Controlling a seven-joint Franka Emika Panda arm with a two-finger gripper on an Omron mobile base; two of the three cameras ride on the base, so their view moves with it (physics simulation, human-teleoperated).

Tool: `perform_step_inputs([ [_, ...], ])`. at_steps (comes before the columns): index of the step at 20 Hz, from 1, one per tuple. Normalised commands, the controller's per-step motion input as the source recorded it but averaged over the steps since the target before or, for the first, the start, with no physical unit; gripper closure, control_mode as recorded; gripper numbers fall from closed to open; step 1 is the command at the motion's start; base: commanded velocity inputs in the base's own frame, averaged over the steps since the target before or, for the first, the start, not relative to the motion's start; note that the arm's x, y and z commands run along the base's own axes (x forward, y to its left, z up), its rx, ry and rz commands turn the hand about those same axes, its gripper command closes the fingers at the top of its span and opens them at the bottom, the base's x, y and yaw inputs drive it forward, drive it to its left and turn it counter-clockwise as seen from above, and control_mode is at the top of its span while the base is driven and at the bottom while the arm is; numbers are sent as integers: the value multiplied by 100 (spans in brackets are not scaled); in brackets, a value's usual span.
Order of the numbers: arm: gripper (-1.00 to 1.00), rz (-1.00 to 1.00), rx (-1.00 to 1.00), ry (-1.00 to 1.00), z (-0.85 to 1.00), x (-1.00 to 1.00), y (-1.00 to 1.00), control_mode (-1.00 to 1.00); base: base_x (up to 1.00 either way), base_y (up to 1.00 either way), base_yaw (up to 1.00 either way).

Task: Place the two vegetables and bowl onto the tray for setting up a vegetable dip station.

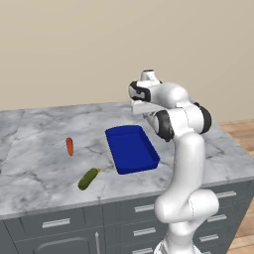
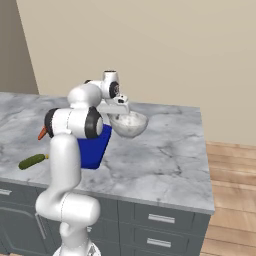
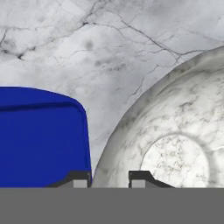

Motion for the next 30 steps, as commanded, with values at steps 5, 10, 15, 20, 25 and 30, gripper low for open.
perform_step_inputs([
  [5, 100, 5, 0, -5, 24, -37, 24, -100, 0, 0, 0],
  [10, 100, 5, -3, -4, 20, -33, 33, -100, 0, 0, 0],
  [15, 100, 4, -2, -3, 11, -19, 39, -100, 0, 0, 0],
  [20, 100, 3, -2, -9, 11, -3, 42, -100, 0, 0, 0],
  [25, 100, 3, -1, -7, 10, 0, 43, -100, 0, 0, 0],
  [30, 100, 1, 0, -3, 0, 2, 47, -100, 0, 0, 0],
])
